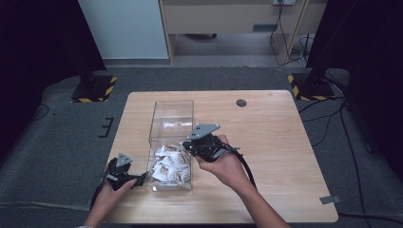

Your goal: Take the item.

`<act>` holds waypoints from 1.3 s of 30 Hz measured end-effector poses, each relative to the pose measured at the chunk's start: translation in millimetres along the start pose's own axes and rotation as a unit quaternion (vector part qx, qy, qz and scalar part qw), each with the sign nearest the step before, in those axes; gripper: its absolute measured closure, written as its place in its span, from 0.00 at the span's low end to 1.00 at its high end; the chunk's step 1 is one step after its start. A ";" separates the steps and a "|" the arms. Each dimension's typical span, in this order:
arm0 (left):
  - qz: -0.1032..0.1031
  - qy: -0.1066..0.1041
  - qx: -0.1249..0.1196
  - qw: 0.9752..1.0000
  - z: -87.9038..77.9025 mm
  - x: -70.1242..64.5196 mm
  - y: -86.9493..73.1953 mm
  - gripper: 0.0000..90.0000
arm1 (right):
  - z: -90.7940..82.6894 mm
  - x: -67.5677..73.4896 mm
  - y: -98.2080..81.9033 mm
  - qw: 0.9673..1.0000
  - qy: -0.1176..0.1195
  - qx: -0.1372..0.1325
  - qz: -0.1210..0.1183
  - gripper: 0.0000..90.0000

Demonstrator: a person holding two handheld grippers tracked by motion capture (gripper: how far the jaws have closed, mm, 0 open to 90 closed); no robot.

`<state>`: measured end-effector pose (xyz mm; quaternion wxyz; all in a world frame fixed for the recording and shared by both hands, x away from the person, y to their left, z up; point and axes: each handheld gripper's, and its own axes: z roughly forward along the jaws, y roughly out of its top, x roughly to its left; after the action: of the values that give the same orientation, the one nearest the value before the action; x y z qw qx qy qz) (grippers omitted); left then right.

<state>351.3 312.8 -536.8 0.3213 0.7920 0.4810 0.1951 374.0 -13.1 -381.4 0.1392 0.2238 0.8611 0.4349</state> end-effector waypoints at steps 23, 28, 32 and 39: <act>0.000 0.000 0.000 1.000 0.0 0.0 0.0 0.00 | -20.0 -20.7 -5.8 1.000 -0.026 -0.004 0.012 1.00; 0.000 0.000 0.000 1.000 0.0 0.0 0.0 0.00 | -23.0 -23.9 -7.3 0.999 -0.029 -0.006 0.012 1.00; 0.000 0.000 0.000 1.000 0.0 0.0 0.0 0.00 | -27.8 -29.1 -9.5 0.999 -0.035 -0.007 0.016 1.00; 0.000 0.000 0.000 1.000 0.0 0.0 0.0 0.00 | -33.5 -35.0 -12.2 0.999 -0.043 -0.010 0.021 1.00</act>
<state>351.2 312.8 -536.8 0.3213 0.7920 0.4810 0.1951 386.4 -60.1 -370.2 0.1691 0.2585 0.8450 0.4366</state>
